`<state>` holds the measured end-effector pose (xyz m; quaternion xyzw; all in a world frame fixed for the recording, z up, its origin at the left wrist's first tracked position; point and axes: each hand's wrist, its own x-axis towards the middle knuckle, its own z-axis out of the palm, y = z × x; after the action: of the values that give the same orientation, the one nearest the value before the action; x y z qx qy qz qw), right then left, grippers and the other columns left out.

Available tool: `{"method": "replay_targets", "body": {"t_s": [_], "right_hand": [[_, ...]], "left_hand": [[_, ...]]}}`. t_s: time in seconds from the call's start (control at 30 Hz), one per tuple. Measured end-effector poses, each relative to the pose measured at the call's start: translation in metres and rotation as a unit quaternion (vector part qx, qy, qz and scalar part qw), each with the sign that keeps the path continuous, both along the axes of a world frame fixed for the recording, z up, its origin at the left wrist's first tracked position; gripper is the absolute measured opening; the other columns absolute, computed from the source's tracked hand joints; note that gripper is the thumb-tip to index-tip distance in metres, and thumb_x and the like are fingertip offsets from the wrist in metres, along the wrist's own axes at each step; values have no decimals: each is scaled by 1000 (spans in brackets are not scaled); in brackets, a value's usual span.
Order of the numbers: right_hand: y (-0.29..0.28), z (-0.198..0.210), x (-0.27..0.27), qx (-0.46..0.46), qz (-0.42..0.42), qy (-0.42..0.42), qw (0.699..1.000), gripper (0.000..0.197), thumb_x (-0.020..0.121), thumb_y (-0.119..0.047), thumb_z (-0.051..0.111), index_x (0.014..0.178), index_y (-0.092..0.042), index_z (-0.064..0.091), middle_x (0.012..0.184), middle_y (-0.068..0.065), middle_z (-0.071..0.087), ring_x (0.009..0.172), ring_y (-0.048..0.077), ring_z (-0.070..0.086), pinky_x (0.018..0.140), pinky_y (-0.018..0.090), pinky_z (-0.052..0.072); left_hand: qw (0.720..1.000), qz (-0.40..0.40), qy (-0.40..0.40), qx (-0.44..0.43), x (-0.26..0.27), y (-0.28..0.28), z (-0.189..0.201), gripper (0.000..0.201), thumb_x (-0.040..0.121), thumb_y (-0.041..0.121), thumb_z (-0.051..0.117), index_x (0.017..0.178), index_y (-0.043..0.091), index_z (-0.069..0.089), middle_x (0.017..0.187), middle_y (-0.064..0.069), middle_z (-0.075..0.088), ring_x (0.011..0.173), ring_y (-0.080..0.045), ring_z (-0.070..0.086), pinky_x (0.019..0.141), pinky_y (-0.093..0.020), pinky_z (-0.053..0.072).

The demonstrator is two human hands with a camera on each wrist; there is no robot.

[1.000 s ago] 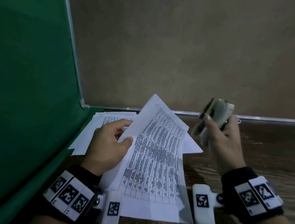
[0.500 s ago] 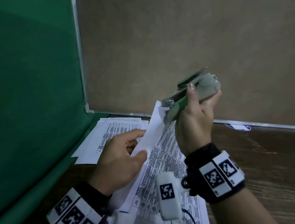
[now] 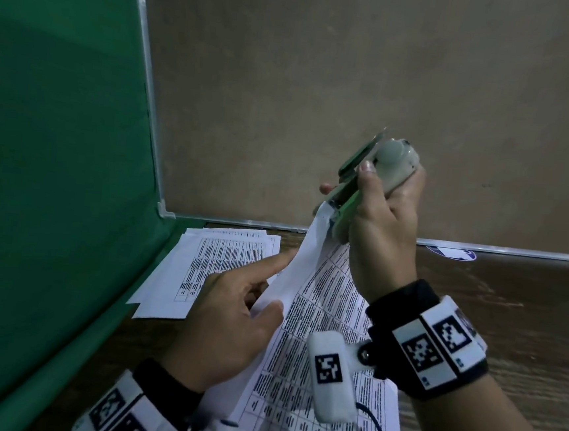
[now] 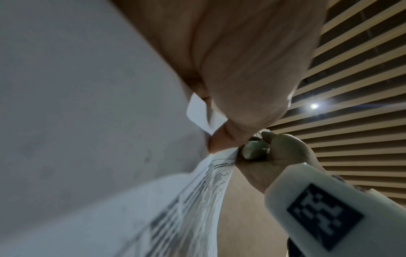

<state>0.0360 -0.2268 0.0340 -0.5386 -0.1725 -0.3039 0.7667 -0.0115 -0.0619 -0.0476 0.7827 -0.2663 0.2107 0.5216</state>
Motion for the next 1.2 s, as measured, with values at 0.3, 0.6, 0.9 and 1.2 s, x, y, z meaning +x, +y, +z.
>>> {"method": "replay_targets", "body": {"t_s": [0.3,0.6,0.9,1.2], "right_hand": [[-1,1,-6,-54,-50,-73,995,15,104,-21,53,114,-15,44,89,6,57,67,19,61,59,38,58],[-4,2,-10,-68,-145,-103,982,22,103,-41,55,106,-21,46,86,1,53,69,31,56,53,46,57],[-9,0,-7,-51,-102,-112,987,13,107,-34,53,105,-26,42,91,3,53,72,23,58,58,42,56],[-65,-36,20,40,-66,128,989,16,105,-39,56,113,-26,53,95,2,60,80,20,59,59,29,51]], "left_hand": [[1000,1,9,2,2,0,-3,64,91,-3,65,139,40,60,124,18,74,111,-8,72,100,-31,58],[1000,-7,13,15,-1,-4,-5,62,87,16,65,136,54,60,91,-1,76,81,-28,72,80,-47,62],[992,-9,112,57,4,2,-9,41,85,14,65,122,30,74,105,7,80,96,-16,77,88,-46,61],[960,158,230,-9,63,60,-13,29,87,-2,74,105,21,72,97,-5,81,88,-27,78,88,-46,62]]}}
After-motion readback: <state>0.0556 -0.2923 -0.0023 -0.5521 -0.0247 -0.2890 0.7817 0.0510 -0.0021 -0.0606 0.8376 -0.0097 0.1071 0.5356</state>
